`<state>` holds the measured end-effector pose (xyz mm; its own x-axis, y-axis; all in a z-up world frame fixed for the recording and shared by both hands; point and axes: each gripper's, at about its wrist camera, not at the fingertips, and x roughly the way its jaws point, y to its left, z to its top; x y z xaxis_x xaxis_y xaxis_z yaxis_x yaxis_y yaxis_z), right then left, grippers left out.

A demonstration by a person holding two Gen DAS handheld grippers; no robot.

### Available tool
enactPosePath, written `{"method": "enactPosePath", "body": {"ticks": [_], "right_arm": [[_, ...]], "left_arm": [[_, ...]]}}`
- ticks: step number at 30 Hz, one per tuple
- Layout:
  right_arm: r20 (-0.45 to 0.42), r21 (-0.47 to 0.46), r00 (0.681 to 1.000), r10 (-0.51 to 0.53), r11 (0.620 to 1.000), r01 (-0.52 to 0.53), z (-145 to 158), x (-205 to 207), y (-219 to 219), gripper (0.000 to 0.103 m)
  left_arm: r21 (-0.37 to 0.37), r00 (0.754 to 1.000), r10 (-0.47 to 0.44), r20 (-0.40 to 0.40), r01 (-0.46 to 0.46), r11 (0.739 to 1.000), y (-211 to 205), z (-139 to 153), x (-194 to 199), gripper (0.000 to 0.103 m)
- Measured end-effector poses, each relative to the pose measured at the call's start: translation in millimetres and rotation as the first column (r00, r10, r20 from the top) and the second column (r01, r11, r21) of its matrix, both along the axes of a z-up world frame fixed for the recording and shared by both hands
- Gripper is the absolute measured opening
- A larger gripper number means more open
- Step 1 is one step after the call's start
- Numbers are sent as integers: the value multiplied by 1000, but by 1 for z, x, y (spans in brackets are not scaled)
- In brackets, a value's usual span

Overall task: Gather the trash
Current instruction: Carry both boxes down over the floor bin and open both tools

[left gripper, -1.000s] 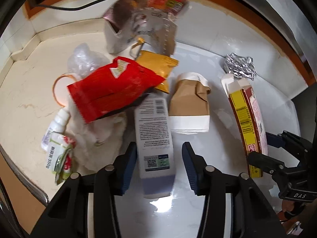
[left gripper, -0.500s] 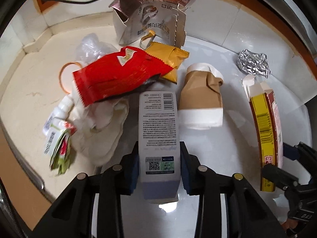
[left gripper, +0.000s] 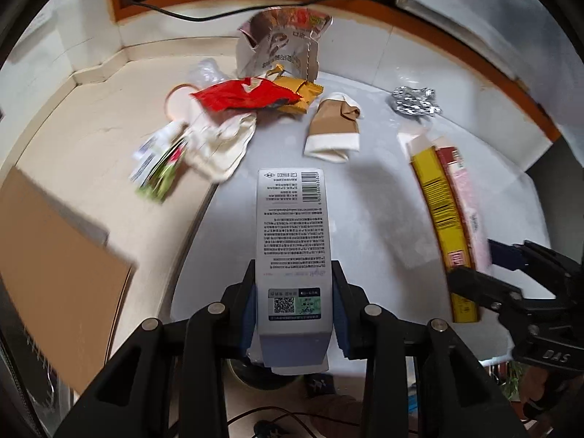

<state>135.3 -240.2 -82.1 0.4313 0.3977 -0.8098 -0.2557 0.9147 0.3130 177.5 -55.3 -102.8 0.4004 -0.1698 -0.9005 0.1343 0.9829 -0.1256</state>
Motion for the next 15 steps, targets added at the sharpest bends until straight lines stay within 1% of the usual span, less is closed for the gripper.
{"method": "enactPosePath", "body": {"ticks": [2,7,12,15], "right_arm": [[-2,-2,1000,17,1000,-17,2,-13,9,58],[-21,-12,996,83,996,-83,6,-51,43,58],[-47,-30,988,147,989,-148,3,-86,74,58],[-71,-42,981,182,982,-185,-2,-105,89,58]], "left_arm": [[-22,1000,13,3,-13,1000,11,5,-21,33],[-31,999,36,-3,-36,999,32,9,-66,33],[-32,998,63,-23,-64,997,52,2,-105,33],[-26,997,69,-41,-70,997,60,-8,-124,33]]}}
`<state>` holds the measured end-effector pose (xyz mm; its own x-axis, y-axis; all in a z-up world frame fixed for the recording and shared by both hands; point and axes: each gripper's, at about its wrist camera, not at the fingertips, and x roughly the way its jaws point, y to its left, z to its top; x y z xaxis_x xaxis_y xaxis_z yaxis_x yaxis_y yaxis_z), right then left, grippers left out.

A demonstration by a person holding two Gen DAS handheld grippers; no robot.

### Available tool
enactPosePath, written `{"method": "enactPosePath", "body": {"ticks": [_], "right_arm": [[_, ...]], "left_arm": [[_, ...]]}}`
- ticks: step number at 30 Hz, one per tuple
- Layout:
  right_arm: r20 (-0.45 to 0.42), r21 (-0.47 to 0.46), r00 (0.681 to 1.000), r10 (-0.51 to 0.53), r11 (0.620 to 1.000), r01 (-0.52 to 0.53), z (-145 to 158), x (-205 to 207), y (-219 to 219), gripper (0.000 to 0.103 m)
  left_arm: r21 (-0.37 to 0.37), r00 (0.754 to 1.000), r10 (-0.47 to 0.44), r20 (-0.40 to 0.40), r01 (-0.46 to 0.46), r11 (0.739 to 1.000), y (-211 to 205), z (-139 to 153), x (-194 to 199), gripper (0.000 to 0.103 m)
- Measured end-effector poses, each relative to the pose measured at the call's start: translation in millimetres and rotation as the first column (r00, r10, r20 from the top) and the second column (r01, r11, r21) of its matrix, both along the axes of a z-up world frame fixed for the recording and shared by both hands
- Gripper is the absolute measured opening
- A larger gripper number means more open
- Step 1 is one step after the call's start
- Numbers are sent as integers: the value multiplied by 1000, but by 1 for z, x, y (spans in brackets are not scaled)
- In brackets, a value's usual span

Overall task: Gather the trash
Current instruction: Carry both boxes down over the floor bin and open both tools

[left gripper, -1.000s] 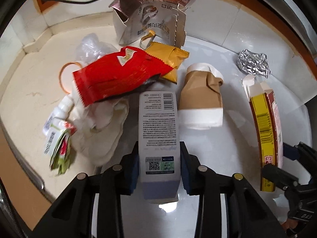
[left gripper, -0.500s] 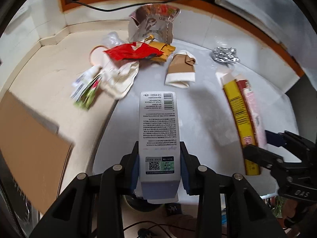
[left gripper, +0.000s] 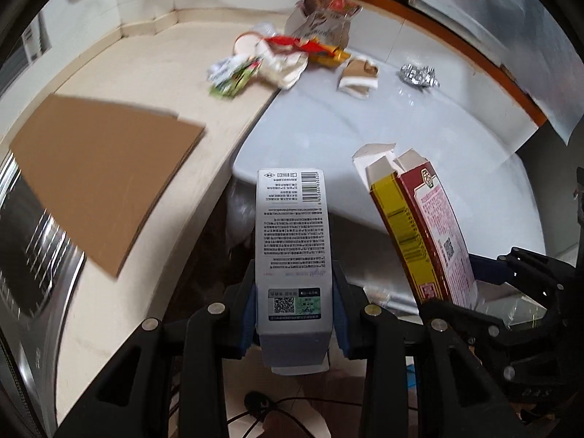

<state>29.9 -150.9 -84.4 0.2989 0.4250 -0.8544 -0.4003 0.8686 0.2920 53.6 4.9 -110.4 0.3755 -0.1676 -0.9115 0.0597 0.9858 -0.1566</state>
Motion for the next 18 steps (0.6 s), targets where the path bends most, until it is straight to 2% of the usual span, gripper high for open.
{"method": "enactPosePath", "body": {"ticks": [7,11,18], "right_arm": [[-50,-50,996,75,996,-77,-21,-30,26,58],[-77,-79,994,83,993,-89,-38,-38,33,58],[-155,-135,985,76,986,-98,-89,-46,40,58]], "left_arm": [[8,998,11,-69,-10,1000,11,-34,-32,33],[14,994,-3,-106,4,1000,12,-55,-45,34],[24,985,-26,-173,31,999,10,-103,-60,34]]}}
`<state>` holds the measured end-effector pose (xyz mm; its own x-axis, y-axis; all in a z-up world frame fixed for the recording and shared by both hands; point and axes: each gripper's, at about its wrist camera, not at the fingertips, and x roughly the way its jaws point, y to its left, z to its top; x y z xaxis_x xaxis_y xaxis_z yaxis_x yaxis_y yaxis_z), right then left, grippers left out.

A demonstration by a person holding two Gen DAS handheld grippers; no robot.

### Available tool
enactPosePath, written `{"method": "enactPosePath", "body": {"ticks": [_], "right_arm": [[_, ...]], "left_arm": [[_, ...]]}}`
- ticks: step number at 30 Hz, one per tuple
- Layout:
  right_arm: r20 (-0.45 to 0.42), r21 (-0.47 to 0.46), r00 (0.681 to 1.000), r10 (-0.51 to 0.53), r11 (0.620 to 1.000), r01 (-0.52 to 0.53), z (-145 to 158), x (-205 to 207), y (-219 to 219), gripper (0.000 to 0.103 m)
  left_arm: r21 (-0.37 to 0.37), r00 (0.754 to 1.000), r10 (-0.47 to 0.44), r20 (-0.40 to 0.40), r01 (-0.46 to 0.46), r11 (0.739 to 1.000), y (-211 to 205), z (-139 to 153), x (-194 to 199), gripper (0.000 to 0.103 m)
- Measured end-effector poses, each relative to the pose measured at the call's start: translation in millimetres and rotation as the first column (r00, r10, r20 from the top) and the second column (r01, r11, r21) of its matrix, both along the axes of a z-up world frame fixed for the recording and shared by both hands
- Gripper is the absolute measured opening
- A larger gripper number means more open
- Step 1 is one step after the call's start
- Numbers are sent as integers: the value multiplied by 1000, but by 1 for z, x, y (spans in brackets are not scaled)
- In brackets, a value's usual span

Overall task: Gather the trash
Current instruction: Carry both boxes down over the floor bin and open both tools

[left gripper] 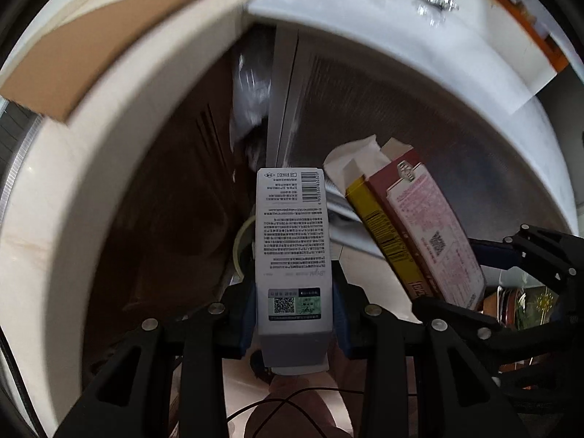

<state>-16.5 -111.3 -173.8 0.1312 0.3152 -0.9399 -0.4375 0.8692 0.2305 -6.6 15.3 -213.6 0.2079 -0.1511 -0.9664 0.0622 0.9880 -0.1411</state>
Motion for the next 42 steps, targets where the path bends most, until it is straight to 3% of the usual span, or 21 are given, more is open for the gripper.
{"method": "enactPosePath", "body": {"ticks": [12,20,27,32,35,42], "right_arm": [[-214,-57,973,-90,995,79,-148,22,1,58],[-269,-99,951,-154,986,131,-241,48,-7,58],[-259,-103,956,-137,988,114,-296,61,2,59],[-262,-85,953,-156,987,138,-316,68,3,64],[-229,-72,958,-173,984,161,-310,64,1,73],[-220,-70,956,-194,981,183,-298,59,-5,73]], "left_arm": [[3,994,5,-107,-5,1000,5,-118,18,34],[-36,989,31,-147,-36,999,7,-194,43,34],[-16,985,37,-171,-40,999,11,-245,62,40],[9,986,61,-152,-61,998,14,-252,62,64],[21,989,64,-136,-62,998,15,-249,60,68],[40,993,54,-107,-50,998,14,-230,50,78]]}}
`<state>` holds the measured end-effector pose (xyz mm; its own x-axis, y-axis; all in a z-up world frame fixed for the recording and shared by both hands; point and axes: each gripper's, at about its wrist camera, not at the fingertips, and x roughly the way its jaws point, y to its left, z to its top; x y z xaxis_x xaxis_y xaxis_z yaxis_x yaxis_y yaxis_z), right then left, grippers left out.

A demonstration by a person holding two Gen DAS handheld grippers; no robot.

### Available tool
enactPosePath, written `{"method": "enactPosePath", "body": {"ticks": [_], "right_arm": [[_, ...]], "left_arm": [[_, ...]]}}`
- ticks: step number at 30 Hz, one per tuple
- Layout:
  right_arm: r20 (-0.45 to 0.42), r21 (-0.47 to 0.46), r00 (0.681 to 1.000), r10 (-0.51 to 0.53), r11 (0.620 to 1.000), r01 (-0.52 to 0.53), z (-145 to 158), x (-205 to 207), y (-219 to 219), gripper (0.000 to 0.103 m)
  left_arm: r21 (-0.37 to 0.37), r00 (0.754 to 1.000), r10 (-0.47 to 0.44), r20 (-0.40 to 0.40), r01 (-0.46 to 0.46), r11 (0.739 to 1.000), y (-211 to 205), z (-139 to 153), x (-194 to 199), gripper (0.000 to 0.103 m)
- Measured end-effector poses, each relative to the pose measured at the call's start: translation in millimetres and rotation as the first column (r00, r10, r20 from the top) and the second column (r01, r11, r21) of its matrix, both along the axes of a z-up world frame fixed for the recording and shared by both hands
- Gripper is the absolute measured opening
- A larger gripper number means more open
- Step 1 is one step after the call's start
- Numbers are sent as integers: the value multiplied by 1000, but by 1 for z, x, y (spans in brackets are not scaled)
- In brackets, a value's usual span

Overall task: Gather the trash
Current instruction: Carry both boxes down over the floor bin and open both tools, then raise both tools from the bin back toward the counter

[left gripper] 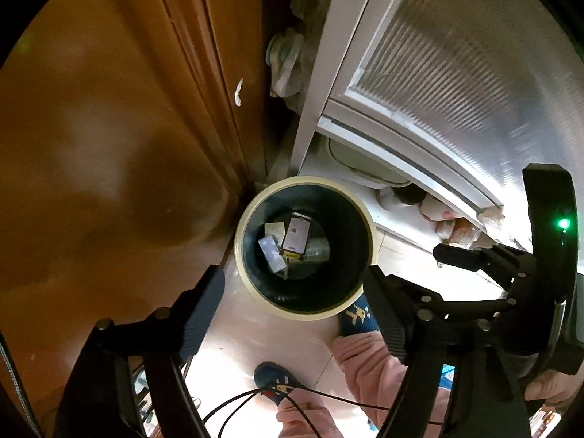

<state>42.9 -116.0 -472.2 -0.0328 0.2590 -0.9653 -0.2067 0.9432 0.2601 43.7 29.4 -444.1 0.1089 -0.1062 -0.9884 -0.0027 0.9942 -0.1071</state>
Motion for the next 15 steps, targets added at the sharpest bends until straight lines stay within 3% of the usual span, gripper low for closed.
{"method": "enactPosePath", "body": {"ticks": [9,15], "right_arm": [[30,16,999,-28,1000,27,46,-15,-9,73],[81,36,997,-1,999,-2,109,-29,-6,73]], "left_arm": [[-14,999,18,33,-18,1000,0,52,-15,82],[-37,997,4,81,-1,999,-3,124,-37,82]]}}
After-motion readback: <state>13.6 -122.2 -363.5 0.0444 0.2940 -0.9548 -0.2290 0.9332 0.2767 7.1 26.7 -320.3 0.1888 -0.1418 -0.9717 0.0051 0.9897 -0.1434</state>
